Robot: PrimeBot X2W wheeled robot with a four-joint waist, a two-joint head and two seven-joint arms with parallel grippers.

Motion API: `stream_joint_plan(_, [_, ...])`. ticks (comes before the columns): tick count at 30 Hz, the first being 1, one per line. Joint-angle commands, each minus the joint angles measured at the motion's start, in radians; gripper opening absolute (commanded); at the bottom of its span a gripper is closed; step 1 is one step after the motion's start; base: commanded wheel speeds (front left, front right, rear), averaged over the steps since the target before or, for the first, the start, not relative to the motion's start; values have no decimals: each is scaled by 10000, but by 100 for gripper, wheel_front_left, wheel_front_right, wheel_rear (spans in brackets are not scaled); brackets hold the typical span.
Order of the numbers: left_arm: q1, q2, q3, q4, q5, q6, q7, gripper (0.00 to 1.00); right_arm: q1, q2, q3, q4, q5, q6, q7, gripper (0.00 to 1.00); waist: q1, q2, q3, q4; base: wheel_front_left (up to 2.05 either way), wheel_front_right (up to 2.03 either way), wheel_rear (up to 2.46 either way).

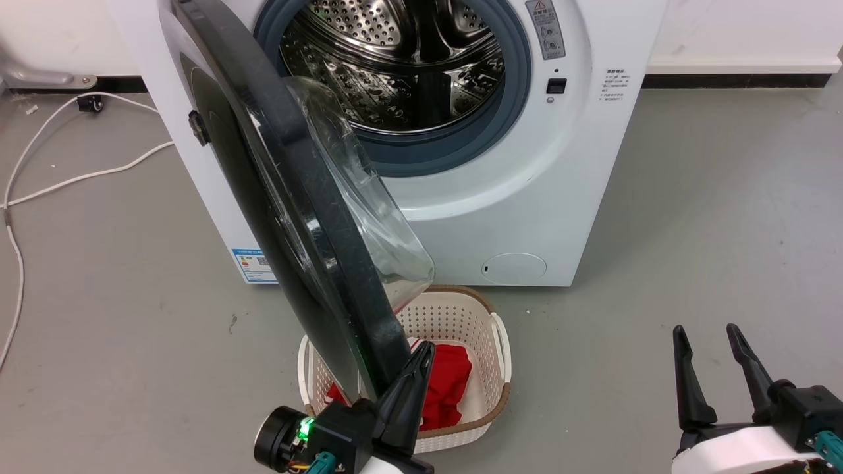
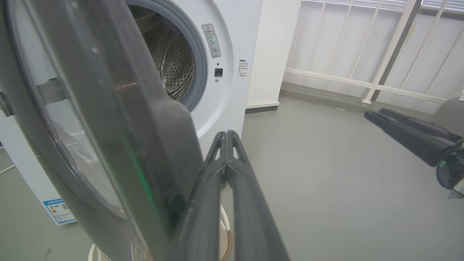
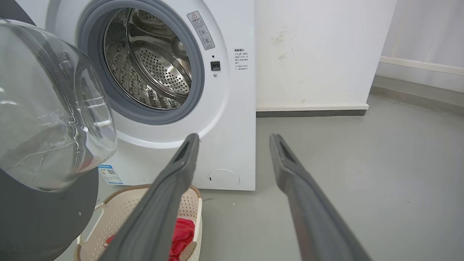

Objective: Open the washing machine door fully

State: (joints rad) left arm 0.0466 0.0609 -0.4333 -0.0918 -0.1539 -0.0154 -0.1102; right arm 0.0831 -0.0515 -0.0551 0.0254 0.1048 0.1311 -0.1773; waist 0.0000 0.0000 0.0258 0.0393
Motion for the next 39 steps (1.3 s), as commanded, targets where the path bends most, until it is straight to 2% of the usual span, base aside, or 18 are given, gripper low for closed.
stream_joint_plan(1, [-3, 56, 150, 48, -33, 121, -68, 0, -48, 26, -2, 3, 13, -5, -60, 100, 0, 0, -5, 10, 0, 0, 0])
stream_joint_plan(15, [874, 331, 633, -638, -73, 902, 15, 0, 143, 26, -95, 53, 32, -5, -124, 100, 0, 0, -133, 484, 0, 0, 0])
stream_joint_plan(29, [1275, 453, 1134, -1256, -168, 1469, -148, 0, -1, 23, -369, -83, -97, -7, -101, 100, 0, 0, 34, 1977, 0, 0, 0])
stream_joint_plan(39, [1059, 864, 2314, -1176, -518, 1879, -544, 0, -34, 22, -502, -289, -124, -7, 49, 100, 0, 0, 114, 2883, 0, 0, 0])
